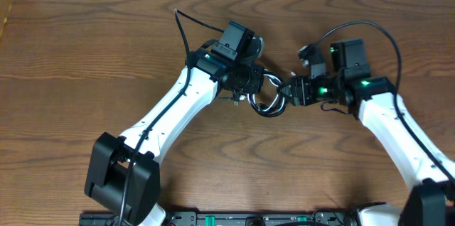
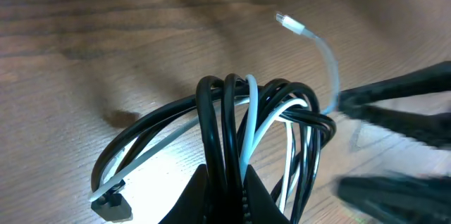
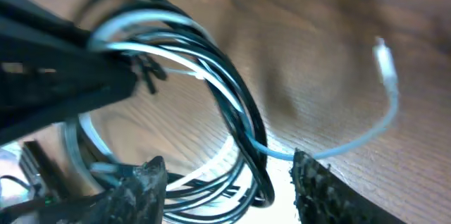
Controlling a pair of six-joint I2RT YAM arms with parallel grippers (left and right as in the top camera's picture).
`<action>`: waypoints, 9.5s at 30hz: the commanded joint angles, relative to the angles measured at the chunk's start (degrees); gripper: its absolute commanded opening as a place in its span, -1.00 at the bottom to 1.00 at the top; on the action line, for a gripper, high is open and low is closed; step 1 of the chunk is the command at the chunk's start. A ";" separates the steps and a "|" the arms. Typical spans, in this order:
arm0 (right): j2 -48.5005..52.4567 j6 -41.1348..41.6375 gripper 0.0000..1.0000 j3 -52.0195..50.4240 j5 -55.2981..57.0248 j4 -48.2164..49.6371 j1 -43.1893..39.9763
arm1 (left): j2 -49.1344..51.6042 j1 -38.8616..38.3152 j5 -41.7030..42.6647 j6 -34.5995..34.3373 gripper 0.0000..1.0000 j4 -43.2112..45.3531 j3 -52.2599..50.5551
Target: Untangle cables
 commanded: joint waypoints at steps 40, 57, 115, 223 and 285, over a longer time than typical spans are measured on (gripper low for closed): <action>14.12 0.63 -0.88 -0.07 -0.92 17.62 4.35 | 0.11 0.04 2.12 -2.67 -0.85 -0.26 -0.31; 12.57 2.82 -0.75 0.79 -1.07 11.41 3.04 | -2.43 6.75 14.05 -1.77 -0.85 -1.11 -0.24; 0.48 -1.92 -0.98 1.46 -3.89 3.78 1.62 | -2.43 14.95 20.24 -2.82 -0.85 -2.84 -0.26; 3.06 13.79 0.11 1.55 13.42 -11.06 -20.74 | 17.75 -15.30 -17.09 -32.17 0.04 22.25 -0.26; 3.08 8.79 0.07 1.49 4.39 -5.64 -7.80 | 5.07 -2.60 23.54 -4.22 -0.85 10.71 -0.26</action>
